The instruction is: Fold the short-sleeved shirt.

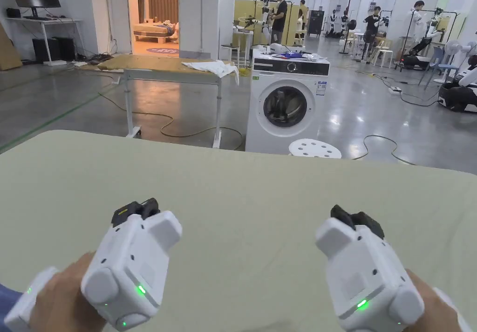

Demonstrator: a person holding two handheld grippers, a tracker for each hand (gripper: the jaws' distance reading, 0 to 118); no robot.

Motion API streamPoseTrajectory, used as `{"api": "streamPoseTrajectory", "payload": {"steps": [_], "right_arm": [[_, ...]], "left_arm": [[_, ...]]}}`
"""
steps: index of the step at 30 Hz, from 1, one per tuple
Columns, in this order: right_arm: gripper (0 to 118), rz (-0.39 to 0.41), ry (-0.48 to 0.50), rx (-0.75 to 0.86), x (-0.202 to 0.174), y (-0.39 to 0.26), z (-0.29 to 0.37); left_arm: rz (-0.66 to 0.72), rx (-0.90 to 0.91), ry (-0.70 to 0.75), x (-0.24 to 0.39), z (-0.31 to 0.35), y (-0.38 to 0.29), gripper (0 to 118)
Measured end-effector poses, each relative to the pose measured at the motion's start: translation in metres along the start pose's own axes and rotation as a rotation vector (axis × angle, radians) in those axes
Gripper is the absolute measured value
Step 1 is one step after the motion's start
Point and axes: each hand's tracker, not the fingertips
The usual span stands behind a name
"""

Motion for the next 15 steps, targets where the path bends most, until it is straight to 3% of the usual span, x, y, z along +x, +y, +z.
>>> {"api": "streamPoseTrajectory", "payload": {"steps": [1,3,6,8,13,15], "right_arm": [[2,0.086,-0.008,0.007,-0.006,-0.002,0.000],[2,0.180,0.018,0.015,-0.014,-0.006,-0.001],[2,0.119,0.039,0.003,-0.018,-0.010,0.001],[2,-0.054,0.035,-0.024,-0.004,-0.002,0.017],[2,-0.627,0.067,-0.107,0.009,-0.005,0.008],[2,-0.809,0.047,-0.119,0.010,-0.005,0.011]], "left_arm": [[-0.076,0.031,-0.005,0.002,0.000,-0.001,0],[-0.062,0.053,-0.022,-0.002,0.000,-0.003,0],[0.108,0.008,-0.017,-0.014,-0.001,-0.002,0],[0.321,-0.012,-0.023,-0.022,-0.001,-0.002,0],[0.972,-0.004,-0.108,-0.033,0.003,-0.015,0],[1.158,0.013,-0.110,-0.029,0.005,-0.019,0]]}}
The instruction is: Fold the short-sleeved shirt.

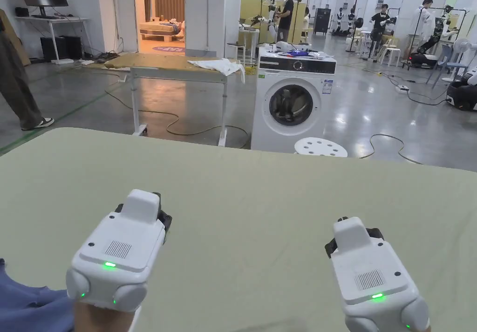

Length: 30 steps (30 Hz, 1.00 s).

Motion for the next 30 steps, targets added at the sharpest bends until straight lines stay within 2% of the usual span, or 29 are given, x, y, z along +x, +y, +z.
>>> {"api": "streamPoseTrajectory", "payload": {"steps": [4,6,7,10,15,22,26,30], "right_arm": [[1,-0.301,-0.019,-0.008,0.004,-0.005,-0.007],[1,-0.400,-0.028,-0.011,0.005,-0.008,-0.008],[1,-0.421,-0.028,-0.001,0.006,-0.008,-0.007],[1,-0.396,-0.034,0.013,0.003,-0.004,-0.005],[1,-0.405,0.009,-0.002,-0.002,-0.001,-0.008],[1,-0.361,0.068,-0.026,-0.022,0.000,-0.012],[1,-0.343,0.102,-0.046,-0.037,-0.008,-0.018],[1,-0.344,0.130,-0.073,-0.053,-0.016,-0.021]], "left_arm": [[0.233,0.051,-0.008,-0.001,0.008,-0.007,0],[0.294,0.064,0.018,-0.005,0.010,-0.007,0],[0.311,0.059,0.021,-0.007,0.010,-0.007,0],[0.271,0.036,0.024,-0.017,0.009,-0.006,0],[0.220,-0.038,0.057,-0.054,0.016,-0.008,0],[0.217,-0.261,0.157,-0.158,0.040,-0.025,0],[0.218,-0.464,0.198,-0.229,0.056,-0.049,0],[0.295,-0.614,0.202,-0.285,0.062,-0.085,0]]}}
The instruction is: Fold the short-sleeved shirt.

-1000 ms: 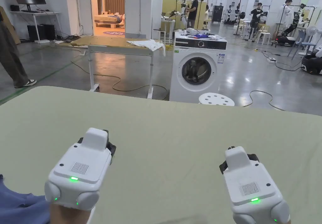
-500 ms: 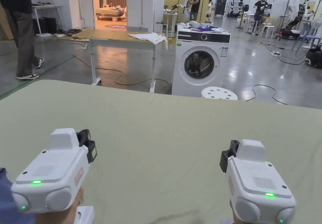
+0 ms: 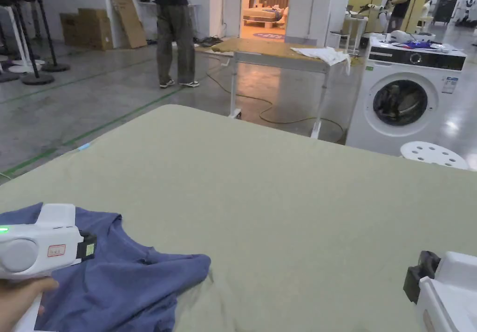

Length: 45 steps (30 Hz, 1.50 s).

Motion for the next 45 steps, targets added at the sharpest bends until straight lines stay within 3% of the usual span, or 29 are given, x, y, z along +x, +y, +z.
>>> {"api": "streamPoseTrajectory", "payload": {"steps": [2,5,6,10,12,14,16,18,20,23,28,35,45], "right_arm": [[1,0.000,0.014,-0.023,-0.005,-0.006,-0.003],[1,0.008,0.027,-0.045,-0.010,-0.015,-0.007],[1,0.013,0.029,-0.051,-0.011,-0.017,-0.008],[1,0.018,0.032,-0.072,-0.013,-0.024,-0.010],[1,0.023,0.032,-0.084,-0.014,-0.026,-0.010],[1,0.026,0.033,-0.093,-0.014,-0.028,-0.011],[1,0.029,0.034,-0.098,-0.013,-0.031,-0.014],[1,0.030,0.034,-0.100,-0.014,-0.032,-0.014],[1,0.030,0.035,-0.103,-0.014,-0.034,-0.014],[1,0.030,0.036,-0.108,-0.015,-0.035,-0.013],[1,0.027,0.036,-0.111,-0.014,-0.037,-0.009],[1,0.021,0.055,-0.108,-0.015,-0.030,-0.006],[1,-0.010,0.038,-0.034,0.003,-0.003,0.010]], "left_arm": [[0.012,-0.099,0.008,-0.024,-0.015,-0.009,9],[0.020,-0.236,0.035,-0.042,-0.036,-0.026,69],[0.019,-0.260,0.034,-0.044,-0.041,-0.032,85],[-0.045,-0.256,0.041,-0.043,-0.055,-0.055,90],[-0.108,-0.230,0.073,-0.033,-0.055,-0.057,85],[-0.131,-0.226,0.086,-0.027,-0.055,-0.058,73],[-0.138,-0.208,0.074,-0.024,-0.053,-0.058,40],[-0.151,-0.184,0.073,-0.031,-0.063,-0.056,33],[-0.191,-0.166,0.103,-0.031,-0.068,-0.059,0],[-0.160,-0.148,0.089,-0.031,-0.064,-0.062,0],[-0.090,0.036,0.109,-0.032,-0.041,-0.058,0],[0.006,0.234,0.018,-0.010,0.023,-0.005,0],[-0.157,0.436,-0.158,0.084,0.102,0.087,0]]}}
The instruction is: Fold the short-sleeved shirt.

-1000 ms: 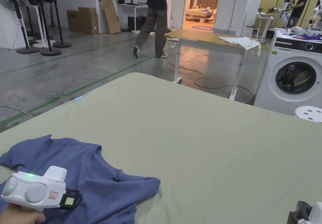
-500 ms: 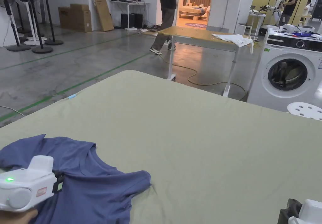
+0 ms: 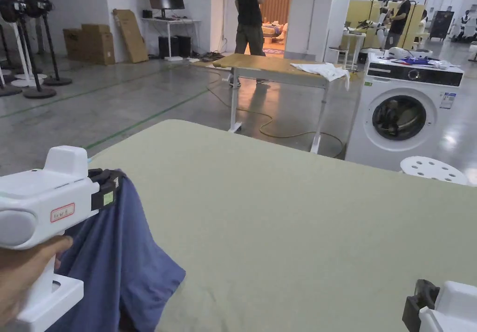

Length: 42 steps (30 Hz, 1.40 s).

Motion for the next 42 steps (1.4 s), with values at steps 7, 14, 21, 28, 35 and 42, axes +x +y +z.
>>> {"api": "streamPoseTrajectory", "payload": {"steps": [7,14,21,28,35,42], "right_arm": [[1,-0.018,-0.033,0.055,0.030,0.016,0.020],[1,-0.047,-0.119,0.091,0.073,0.020,0.046],[1,-0.076,-0.220,0.094,0.119,0.015,0.071],[1,-0.121,-0.314,0.087,0.155,0.004,0.096],[1,-0.135,-0.358,0.058,0.174,-0.010,0.109],[1,-0.124,-0.319,0.052,0.164,-0.005,0.104]], "left_arm": [[-0.057,0.078,-0.195,0.098,-0.013,0.050,0],[-0.087,0.090,-0.416,0.214,-0.038,0.070,0],[-0.076,0.082,-0.666,0.337,-0.049,0.072,0],[-0.090,-0.027,-0.820,0.420,-0.055,0.020,0],[-0.094,-0.171,-0.828,0.434,-0.066,-0.066,6],[-0.007,-0.133,-0.689,0.388,-0.058,-0.096,97]]}}
